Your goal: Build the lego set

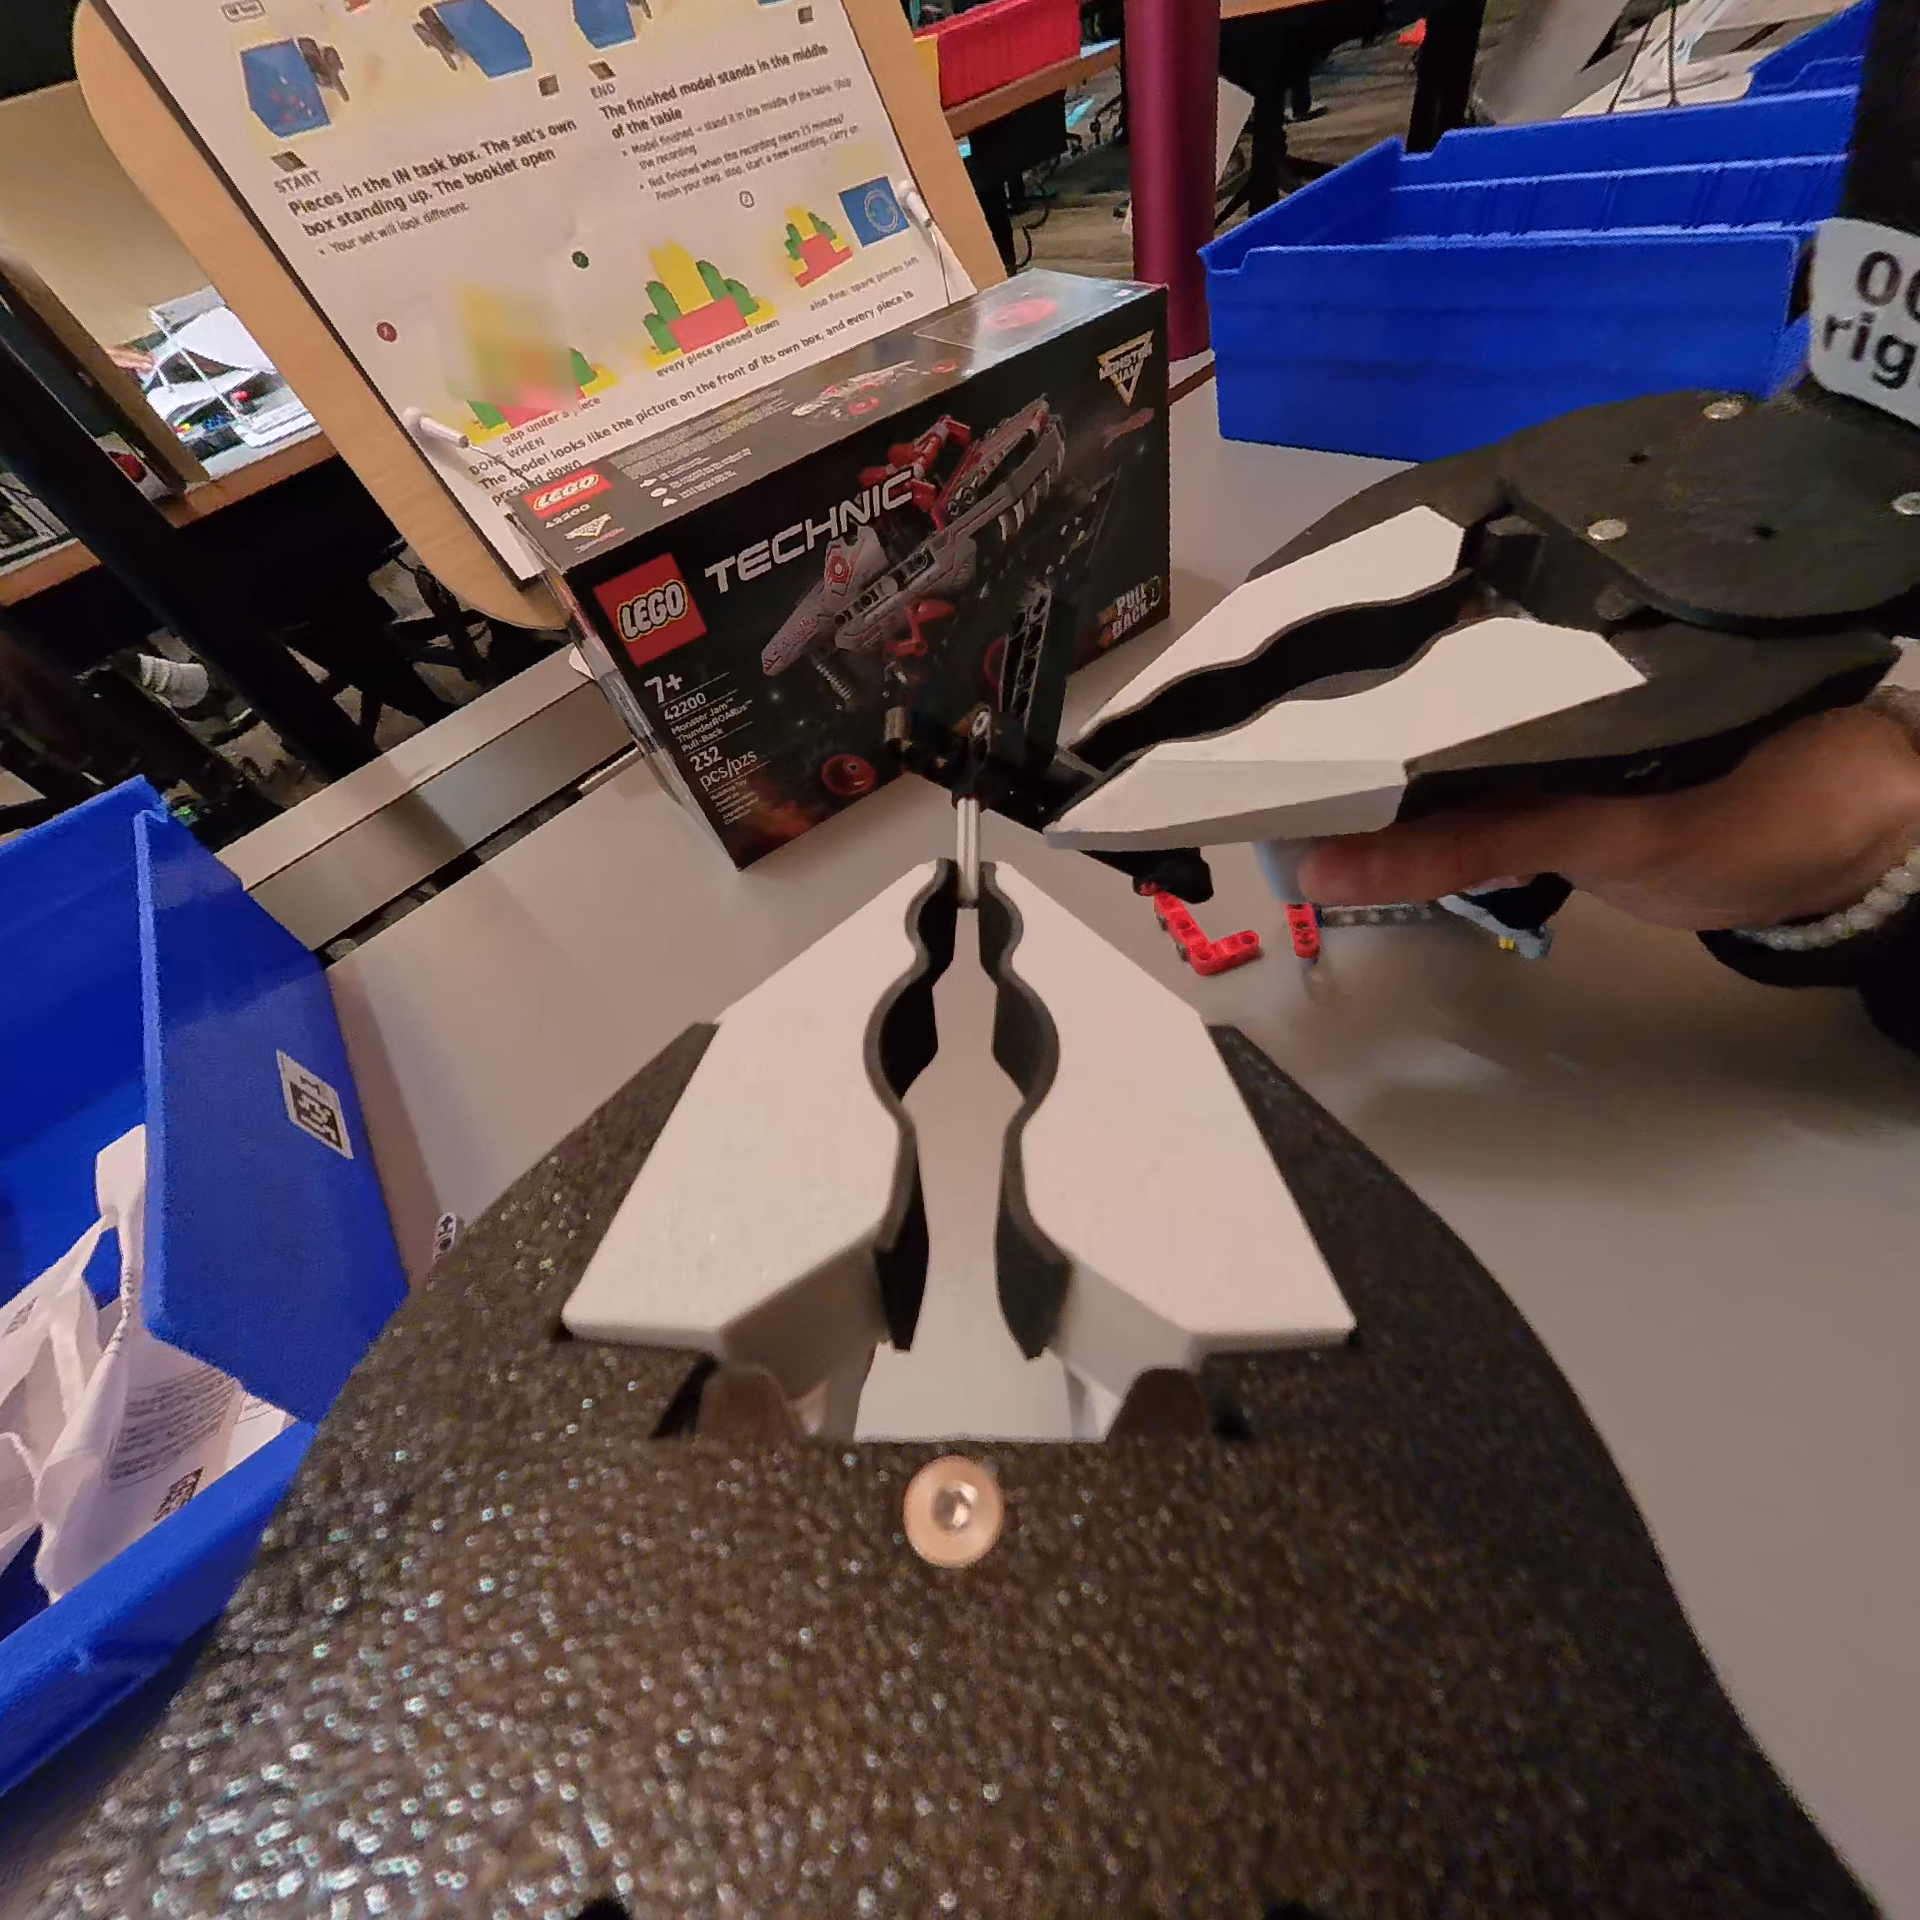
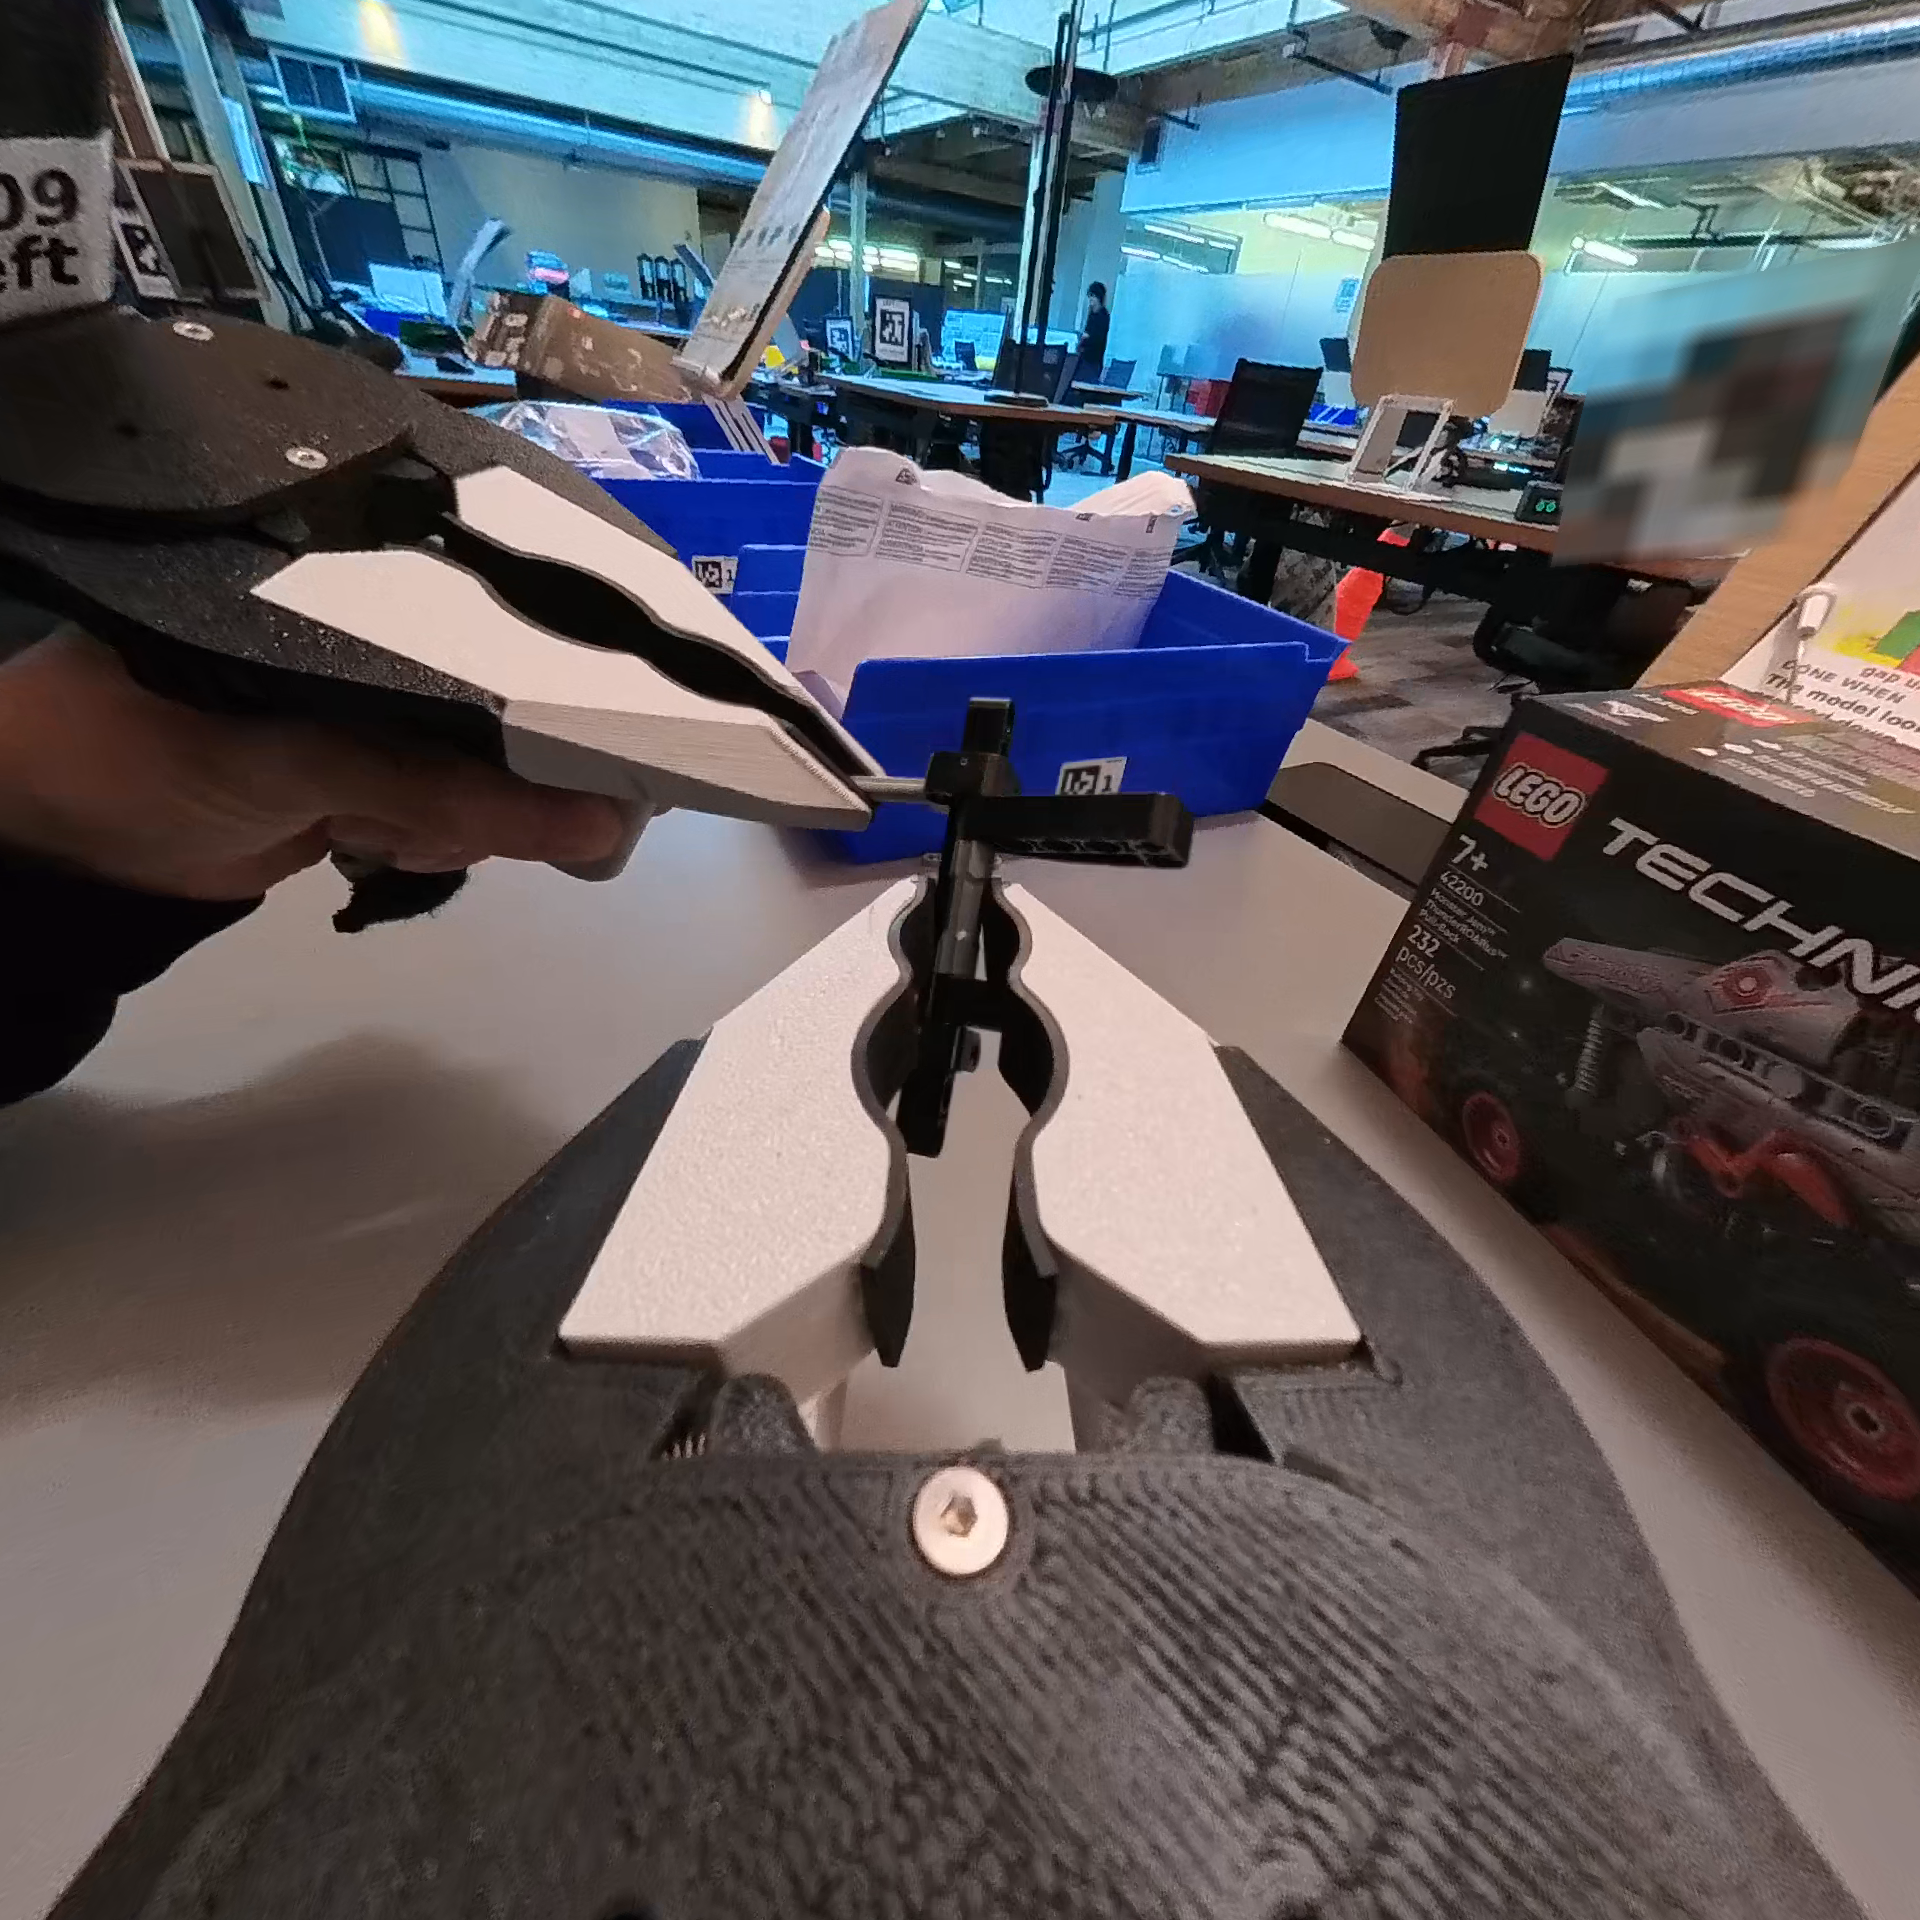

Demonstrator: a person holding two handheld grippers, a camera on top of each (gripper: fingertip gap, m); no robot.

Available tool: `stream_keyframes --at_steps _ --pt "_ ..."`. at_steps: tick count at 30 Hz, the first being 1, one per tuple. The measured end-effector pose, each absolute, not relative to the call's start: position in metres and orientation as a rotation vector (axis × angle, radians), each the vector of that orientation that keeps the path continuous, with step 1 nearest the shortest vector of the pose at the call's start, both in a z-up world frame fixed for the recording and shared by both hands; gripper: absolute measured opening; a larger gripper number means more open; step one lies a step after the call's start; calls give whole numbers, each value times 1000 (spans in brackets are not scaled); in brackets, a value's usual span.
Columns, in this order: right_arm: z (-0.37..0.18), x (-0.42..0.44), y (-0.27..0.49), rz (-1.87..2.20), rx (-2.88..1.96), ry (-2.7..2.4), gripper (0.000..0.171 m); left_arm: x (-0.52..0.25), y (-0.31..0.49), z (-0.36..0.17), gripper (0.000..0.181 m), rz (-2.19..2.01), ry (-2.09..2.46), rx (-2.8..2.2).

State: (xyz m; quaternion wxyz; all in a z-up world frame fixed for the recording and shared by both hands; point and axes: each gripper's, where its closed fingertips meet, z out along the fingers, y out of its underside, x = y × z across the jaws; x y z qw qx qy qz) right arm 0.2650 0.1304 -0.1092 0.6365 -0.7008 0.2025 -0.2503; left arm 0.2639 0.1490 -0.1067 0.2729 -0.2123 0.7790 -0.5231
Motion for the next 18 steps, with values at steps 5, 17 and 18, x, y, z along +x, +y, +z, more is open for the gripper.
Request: stream_keyframes --at_steps 5,17,18 --pt "-115 265 130 -666 -1691 403 8 265 150 -113 2 -1337 2122 -538" --pt "-121 269 129 -575 -1686 470 7 266 150 -121 2 -1308 2152 -521" --pt "-121 269 129 -544 -1674 488 8 266 149 -121 2 -1306 2152 -520"
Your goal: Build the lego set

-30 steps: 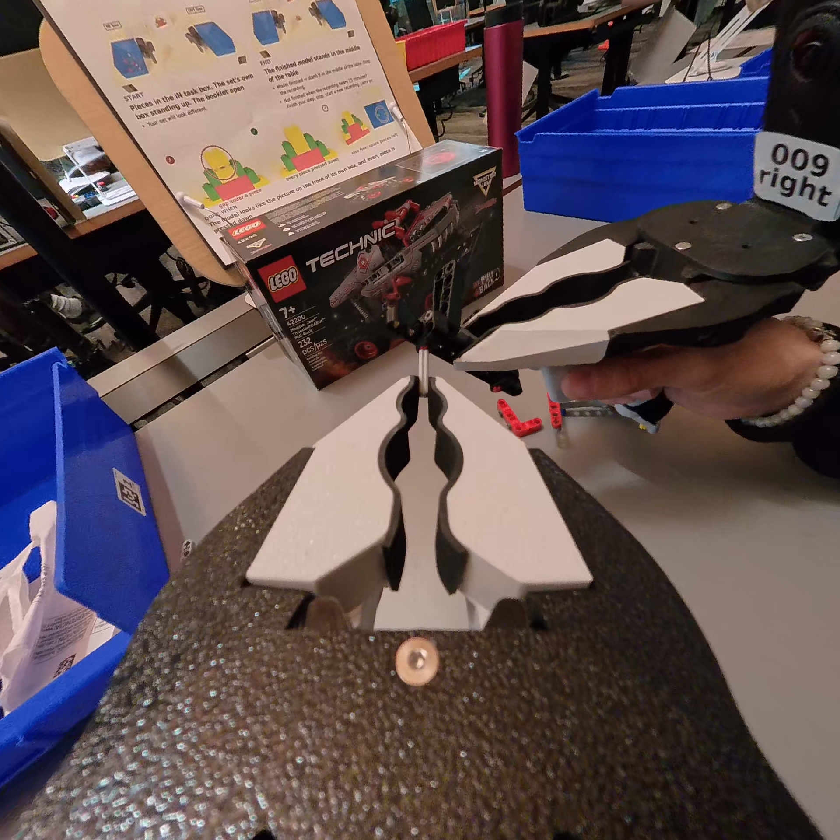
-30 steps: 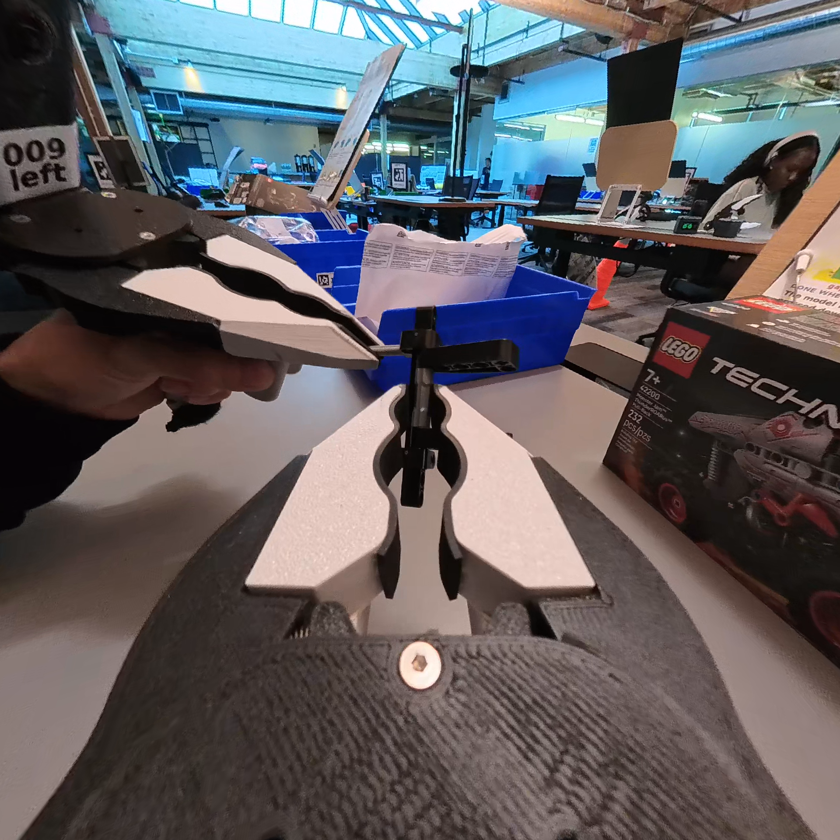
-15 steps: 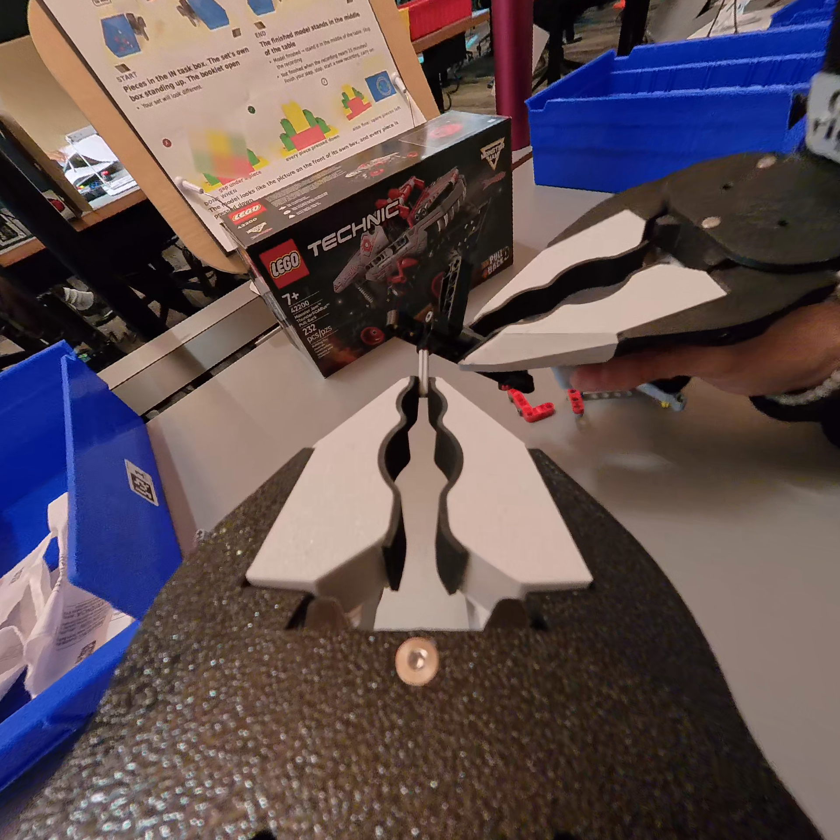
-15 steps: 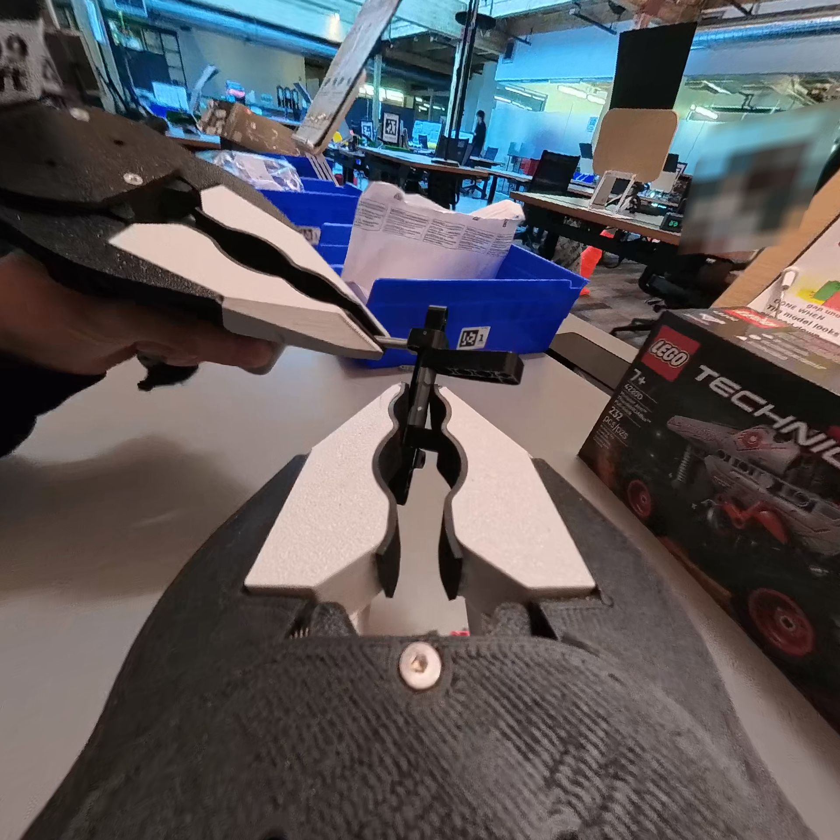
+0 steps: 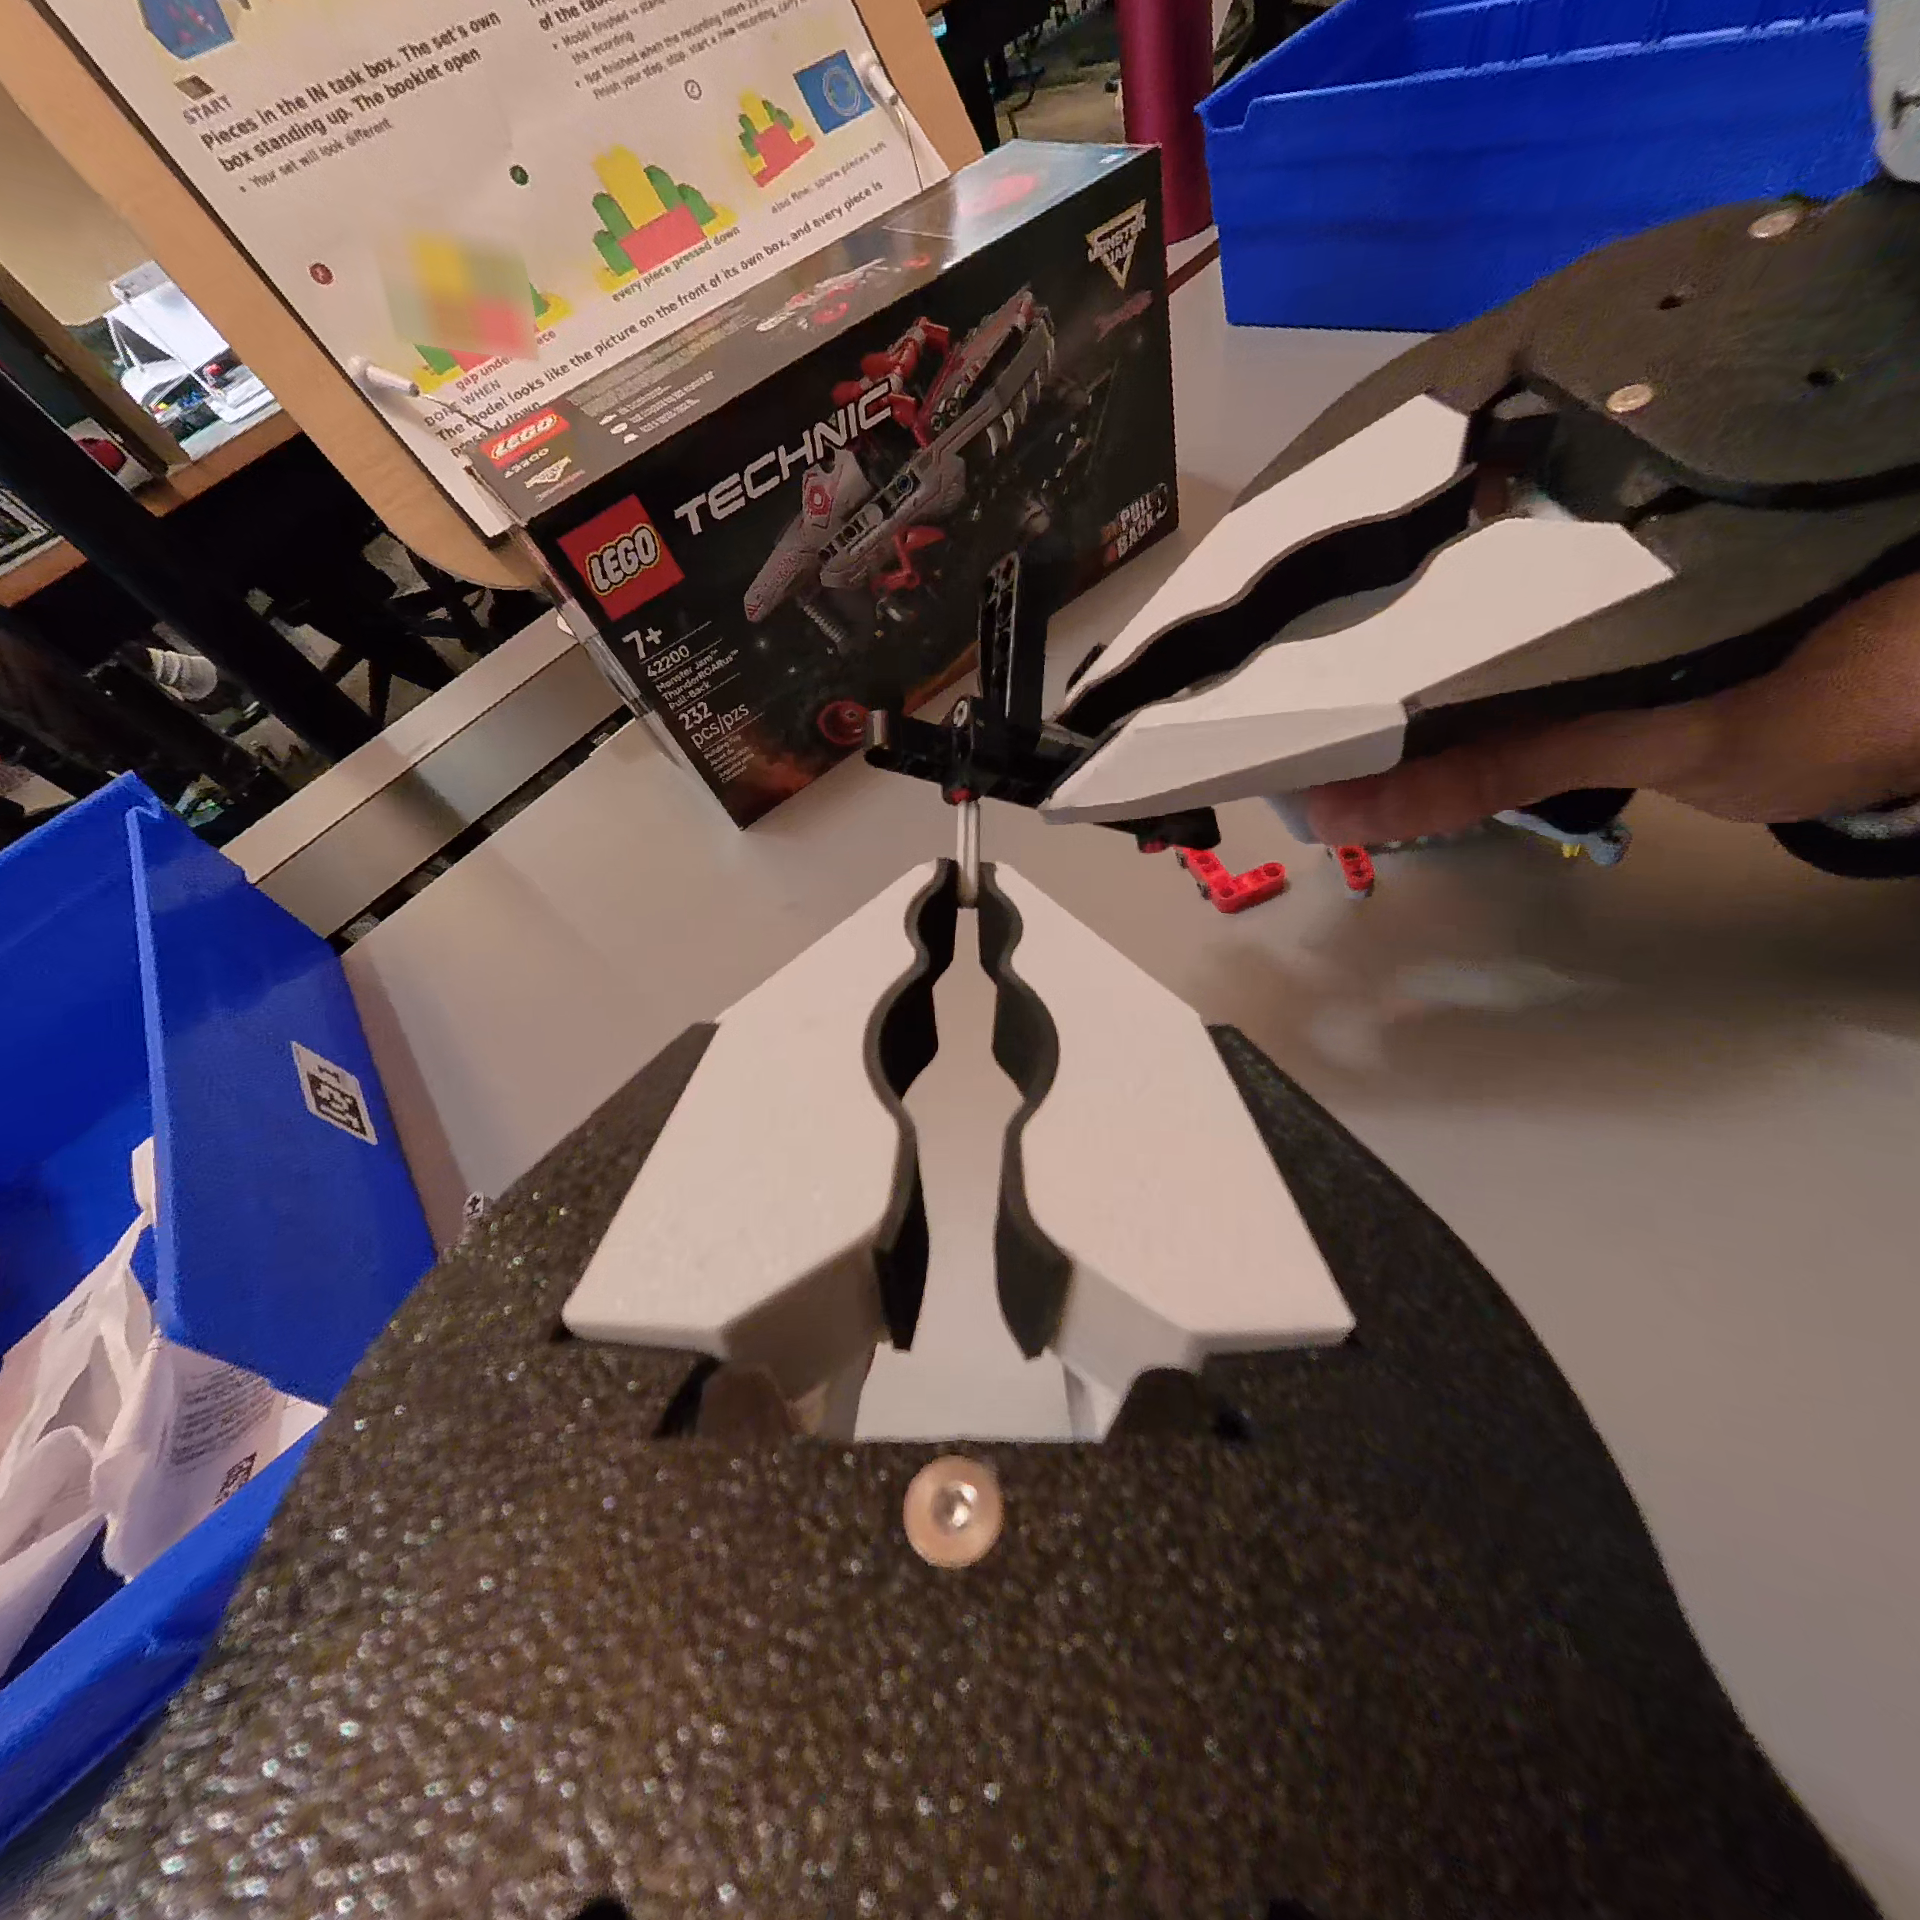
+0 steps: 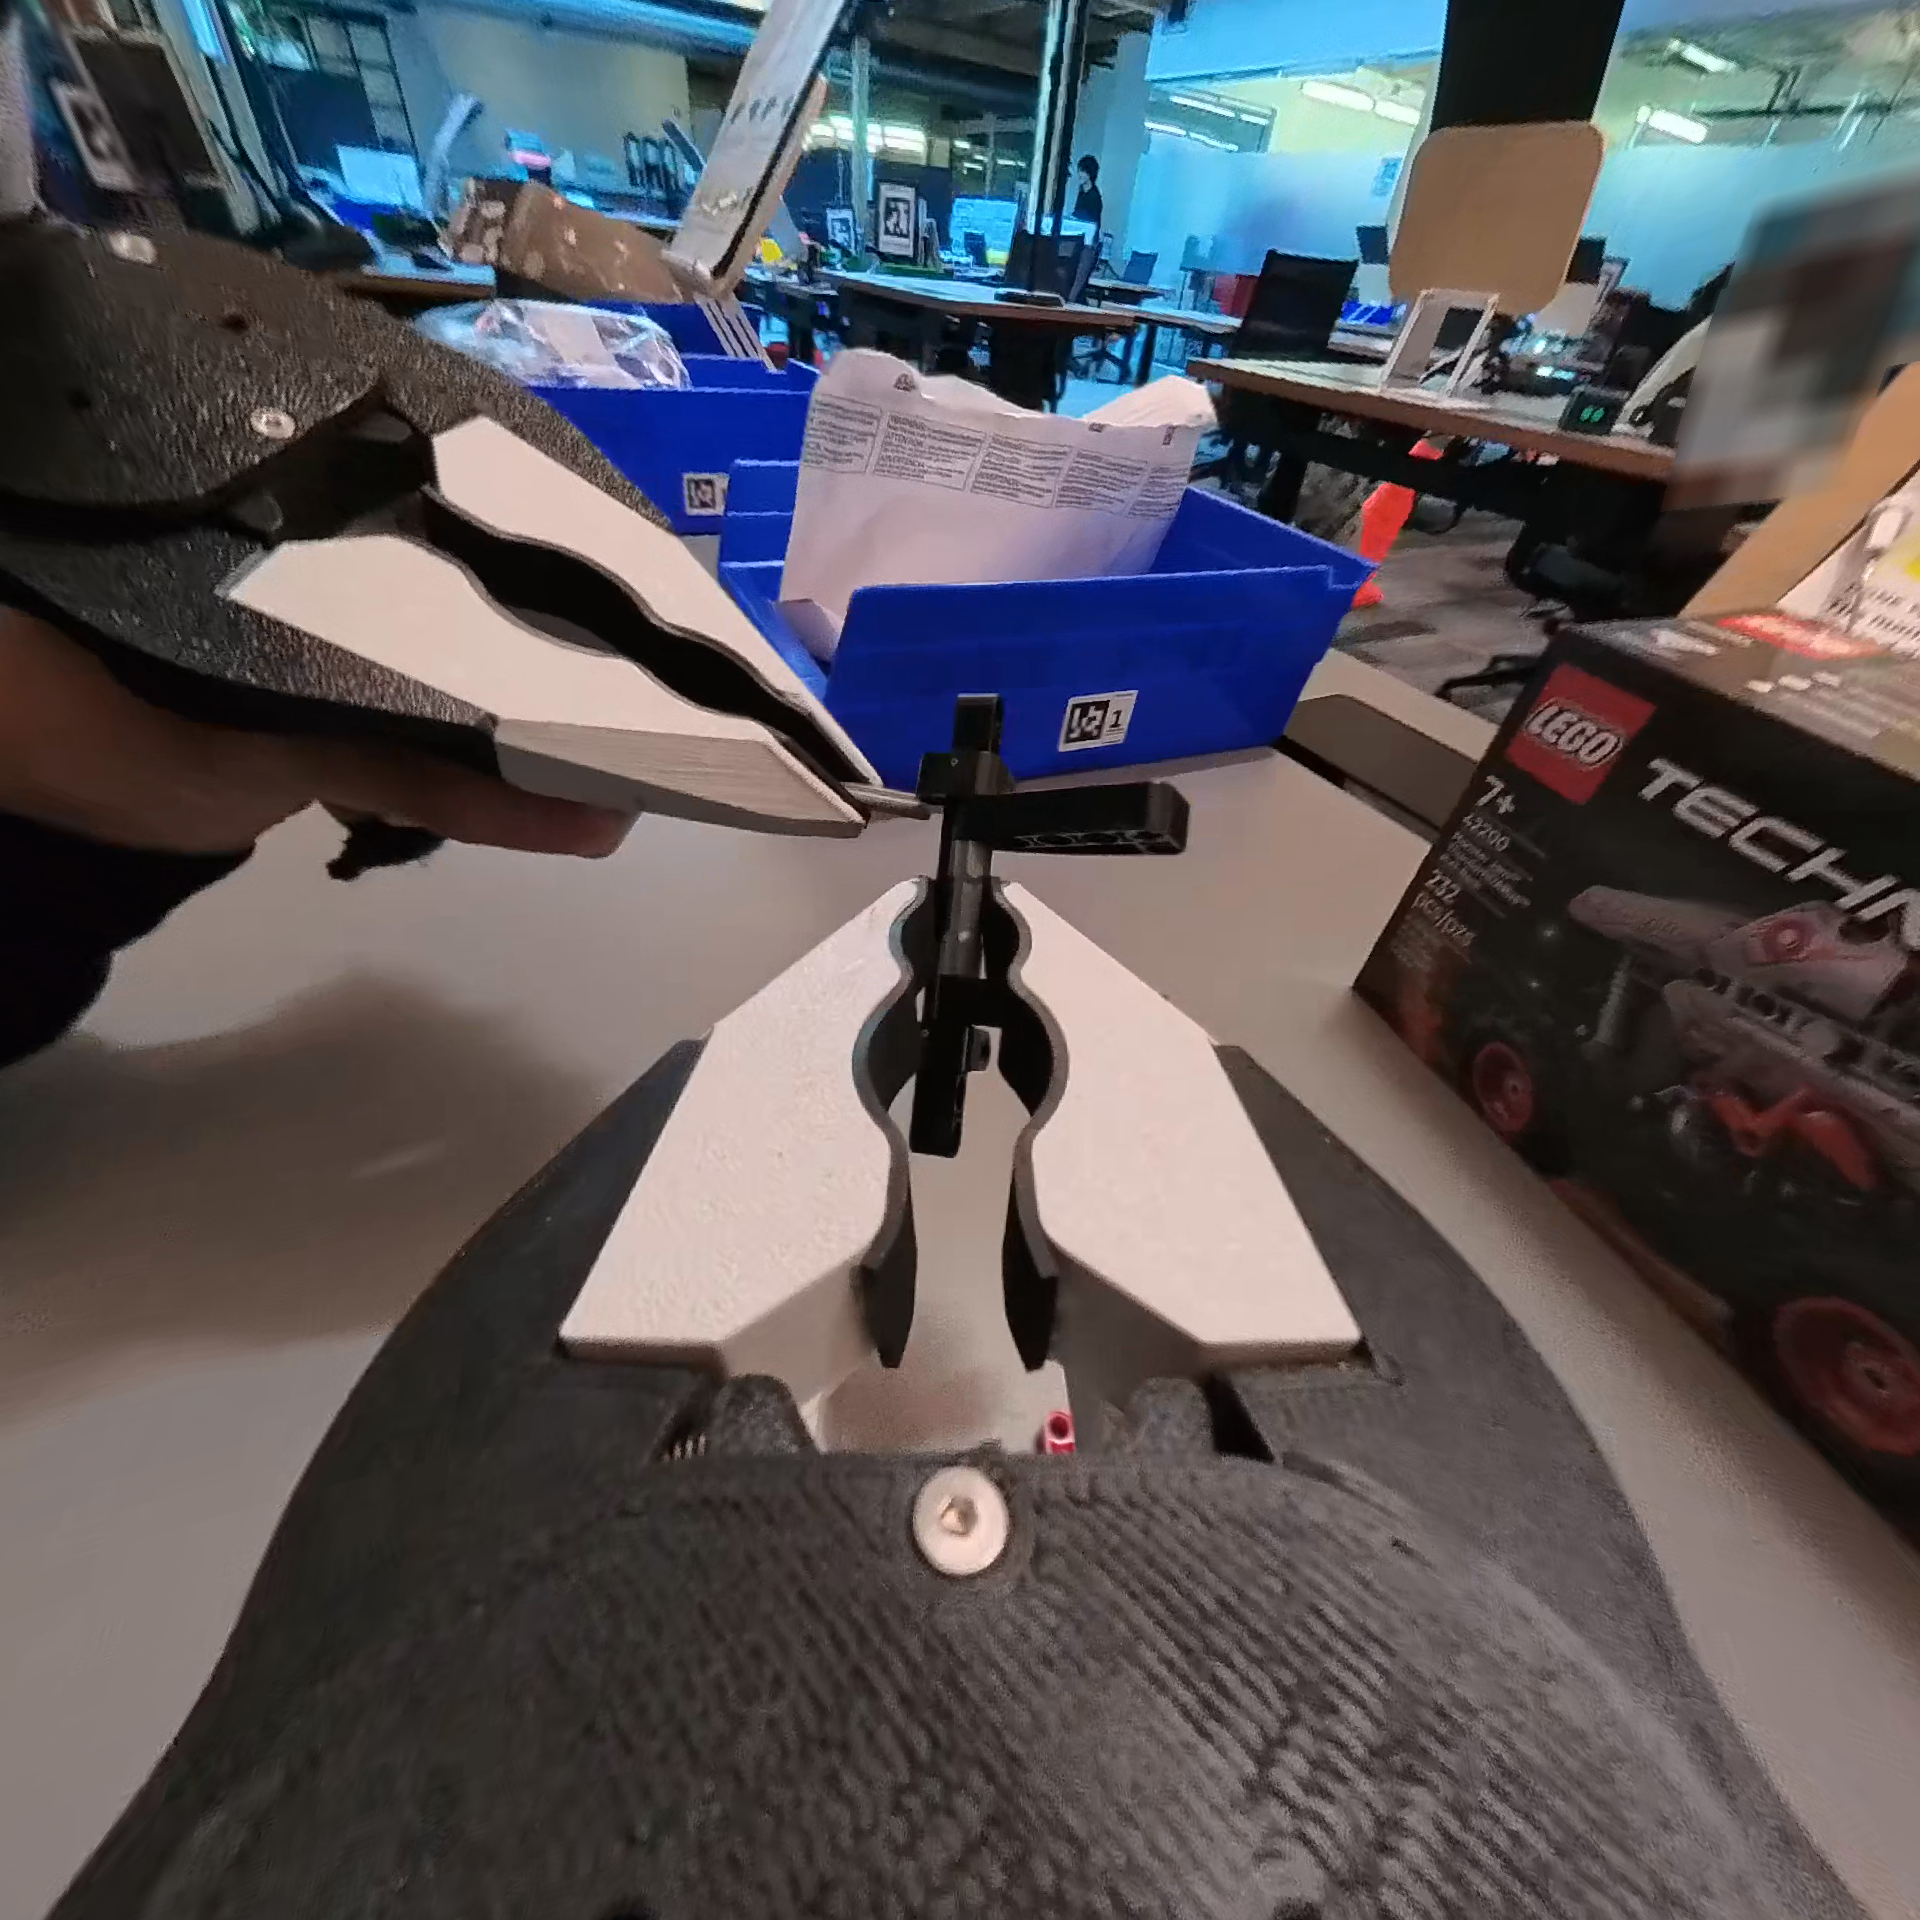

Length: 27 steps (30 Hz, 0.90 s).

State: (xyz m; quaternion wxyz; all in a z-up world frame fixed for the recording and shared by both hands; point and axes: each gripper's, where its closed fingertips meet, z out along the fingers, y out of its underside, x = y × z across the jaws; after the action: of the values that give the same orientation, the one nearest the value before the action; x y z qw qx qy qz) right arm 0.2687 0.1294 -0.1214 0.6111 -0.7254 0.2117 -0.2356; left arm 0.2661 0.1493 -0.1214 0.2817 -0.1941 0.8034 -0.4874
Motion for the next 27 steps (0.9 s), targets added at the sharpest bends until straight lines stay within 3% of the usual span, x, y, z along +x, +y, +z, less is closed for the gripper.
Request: stream_keyframes --at_steps 8,27 --pt "-108 279 113 -211 -1401 702 7 250 129 -124 2 -1390 2245 -459" --pt "-102 272 120 -282 -1423 607 7 254 136 -119 2 -1331 2208 -490"
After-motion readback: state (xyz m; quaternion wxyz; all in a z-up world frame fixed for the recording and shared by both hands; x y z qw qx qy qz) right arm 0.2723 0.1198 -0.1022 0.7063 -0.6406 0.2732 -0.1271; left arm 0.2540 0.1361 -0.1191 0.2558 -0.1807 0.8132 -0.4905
